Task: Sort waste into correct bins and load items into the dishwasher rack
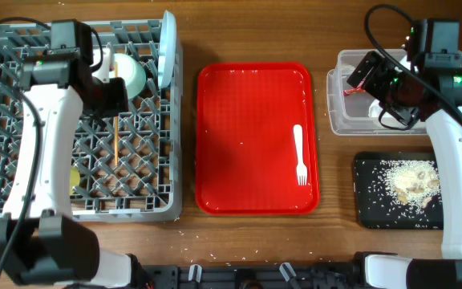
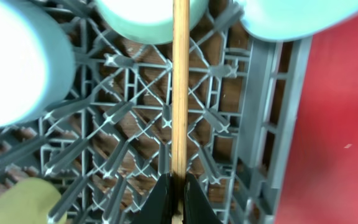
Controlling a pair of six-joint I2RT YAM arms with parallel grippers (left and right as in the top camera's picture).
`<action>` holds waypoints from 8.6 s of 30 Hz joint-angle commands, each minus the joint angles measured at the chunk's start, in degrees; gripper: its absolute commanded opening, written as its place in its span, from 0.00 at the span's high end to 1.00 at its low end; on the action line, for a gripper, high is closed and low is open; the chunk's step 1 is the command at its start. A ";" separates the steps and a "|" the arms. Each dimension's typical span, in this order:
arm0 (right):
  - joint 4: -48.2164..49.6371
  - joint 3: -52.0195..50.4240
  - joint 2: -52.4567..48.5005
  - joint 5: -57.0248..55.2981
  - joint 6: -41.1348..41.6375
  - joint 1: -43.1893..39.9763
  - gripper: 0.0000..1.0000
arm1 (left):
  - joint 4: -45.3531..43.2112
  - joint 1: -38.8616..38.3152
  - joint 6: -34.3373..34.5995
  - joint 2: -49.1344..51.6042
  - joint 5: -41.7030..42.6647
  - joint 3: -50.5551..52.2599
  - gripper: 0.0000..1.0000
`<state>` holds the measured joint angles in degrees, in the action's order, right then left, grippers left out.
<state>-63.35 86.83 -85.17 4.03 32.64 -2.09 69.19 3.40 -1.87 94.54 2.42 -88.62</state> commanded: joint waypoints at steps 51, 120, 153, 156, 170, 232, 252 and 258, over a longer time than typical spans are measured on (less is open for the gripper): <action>0.13 0.81 0.20 0.26 -0.96 -0.02 0.00 | -34.93 -60.78 57.11 28.44 -30.27 0.52 0.03; 0.13 0.81 0.20 0.26 -0.94 -0.02 0.00 | -7.06 -58.53 56.11 9.22 -26.45 1.62 0.81; 0.13 0.81 0.20 0.26 -0.96 -0.02 0.00 | -13.22 -42.10 -5.20 26.75 -3.91 5.16 0.23; 0.13 0.81 0.20 0.26 -0.96 -0.02 0.00 | -15.69 -41.94 -5.22 26.75 -3.93 7.08 0.31; 0.13 0.81 0.20 0.26 -0.94 -0.02 0.00 | -17.77 -41.90 -0.42 26.64 -2.16 7.06 0.82; 0.13 0.81 0.20 0.26 -0.96 -0.02 0.00 | 3.93 -2.05 13.03 -15.06 34.23 10.75 0.01; 0.33 0.81 0.20 0.52 0.20 -0.02 0.01 | 20.24 -2.03 17.77 -40.74 20.41 10.75 0.00; 0.55 0.81 0.20 0.48 6.95 -0.02 0.00 | 20.26 -2.03 17.77 -40.87 20.41 10.75 0.00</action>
<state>-63.00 86.83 -85.17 4.03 37.23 -2.09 89.60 1.15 15.40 53.67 23.57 -77.23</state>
